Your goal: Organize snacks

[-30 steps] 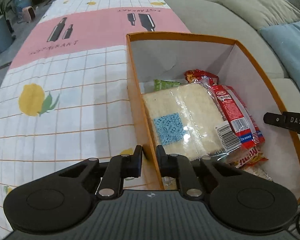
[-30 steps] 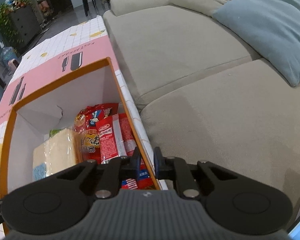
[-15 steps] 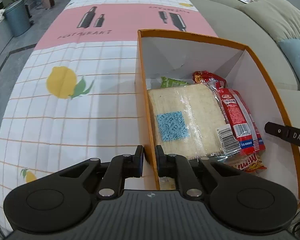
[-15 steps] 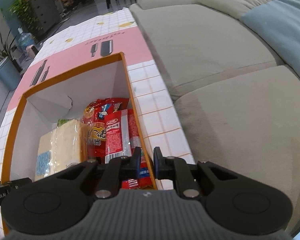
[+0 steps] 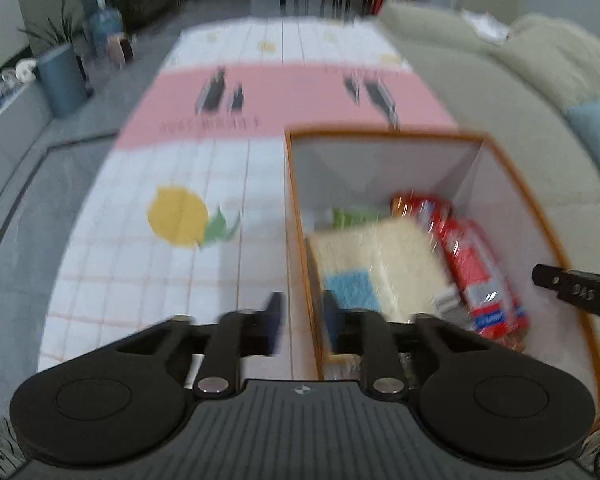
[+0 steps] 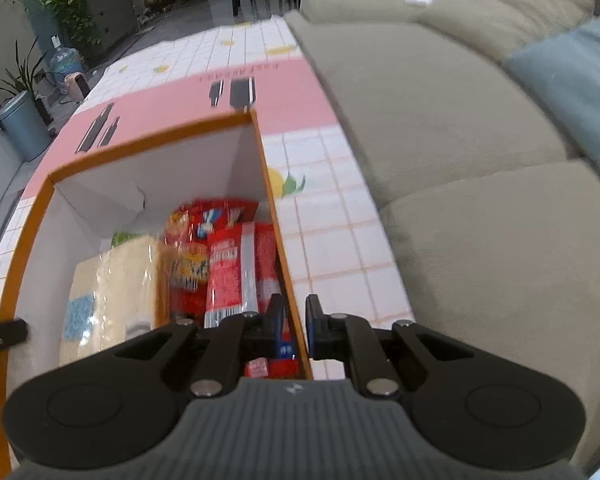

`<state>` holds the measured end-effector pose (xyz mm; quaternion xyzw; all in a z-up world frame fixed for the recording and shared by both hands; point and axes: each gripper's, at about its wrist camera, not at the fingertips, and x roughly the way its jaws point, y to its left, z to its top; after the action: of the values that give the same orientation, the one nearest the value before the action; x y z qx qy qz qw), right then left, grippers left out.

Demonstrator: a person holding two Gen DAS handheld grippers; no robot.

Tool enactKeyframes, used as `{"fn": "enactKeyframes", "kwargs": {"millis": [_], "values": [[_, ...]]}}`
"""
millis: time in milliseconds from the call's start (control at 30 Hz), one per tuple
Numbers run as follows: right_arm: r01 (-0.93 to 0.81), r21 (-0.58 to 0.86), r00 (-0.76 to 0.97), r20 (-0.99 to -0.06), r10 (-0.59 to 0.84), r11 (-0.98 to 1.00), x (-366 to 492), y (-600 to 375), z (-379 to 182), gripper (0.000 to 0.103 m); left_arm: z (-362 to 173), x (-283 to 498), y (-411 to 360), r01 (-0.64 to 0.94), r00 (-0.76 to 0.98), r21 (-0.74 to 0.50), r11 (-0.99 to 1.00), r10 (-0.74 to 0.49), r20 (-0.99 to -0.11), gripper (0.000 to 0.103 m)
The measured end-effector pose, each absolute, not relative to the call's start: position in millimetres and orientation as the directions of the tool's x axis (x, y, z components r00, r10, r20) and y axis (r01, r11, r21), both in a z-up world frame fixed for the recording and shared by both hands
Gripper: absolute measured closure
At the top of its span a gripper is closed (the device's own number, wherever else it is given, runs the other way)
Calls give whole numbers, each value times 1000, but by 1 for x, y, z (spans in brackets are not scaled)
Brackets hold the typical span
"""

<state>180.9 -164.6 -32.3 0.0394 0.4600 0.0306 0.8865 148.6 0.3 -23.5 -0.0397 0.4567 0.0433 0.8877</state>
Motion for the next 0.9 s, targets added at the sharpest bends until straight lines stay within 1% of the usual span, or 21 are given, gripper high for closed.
{"fn": "enactKeyframes", "kwargs": {"millis": [33,67,100,133,167,200,233,267,333,400,500,567,633,700,800,900], "values": [[-11,87,607,-791,75,996,177,-163,-24,74,-14,145,2,-115,599,-55,992,25,-801,38],[0,81,635,-770,63,997,174,-163,-17,53,-4,142,4,-116,619,-78,990,10,-785,29],[6,86,659,-749,60,996,169,-163,-11,48,8,136,6,-118,645,-97,988,2,-764,29],[6,103,685,-725,71,995,162,-163,-4,48,17,132,7,-119,665,-104,987,1,-747,29],[4,120,698,-711,83,993,158,-163,1,47,28,127,7,-117,689,-107,987,3,-725,25],[2,136,709,-699,95,991,150,-162,6,44,37,121,8,-115,705,-108,987,4,-709,17],[-4,144,718,-689,103,990,142,-160,12,41,47,115,10,-108,715,-119,987,-6,-699,15],[-14,142,722,-683,109,990,133,-156,16,37,53,110,11,-104,718,-128,986,-15,-696,15],[-39,129,730,-674,117,991,117,-147,25,33,64,96,13,-93,726,-125,988,-18,-687,14],[-37,136,749,-653,117,990,97,-141,34,24,67,81,13,-70,727,-83,994,-6,-687,14],[-18,193,741,-656,142,981,75,-134,39,22,59,59,16,-51,726,-44,998,7,-688,14],[-36,223,737,-653,176,974,63,-122,39,22,51,46,25,-86,731,-66,994,18,-682,14],[-56,205,747,-641,177,977,50,-110,40,22,41,35,33,-123,730,-107,987,17,-684,14],[-45,171,753,-642,146,984,39,-99,37,22,31,29,37,-124,720,-112,986,12,-694,14],[-47,157,717,-682,143,986,26,-88,25,22,21,20,38,-120,724,-119,986,5,-690,14],[-87,140,681,-714,162,986,16,-77,12,22,15,17,34,-109,721,-106,988,5,-693,14]]}}
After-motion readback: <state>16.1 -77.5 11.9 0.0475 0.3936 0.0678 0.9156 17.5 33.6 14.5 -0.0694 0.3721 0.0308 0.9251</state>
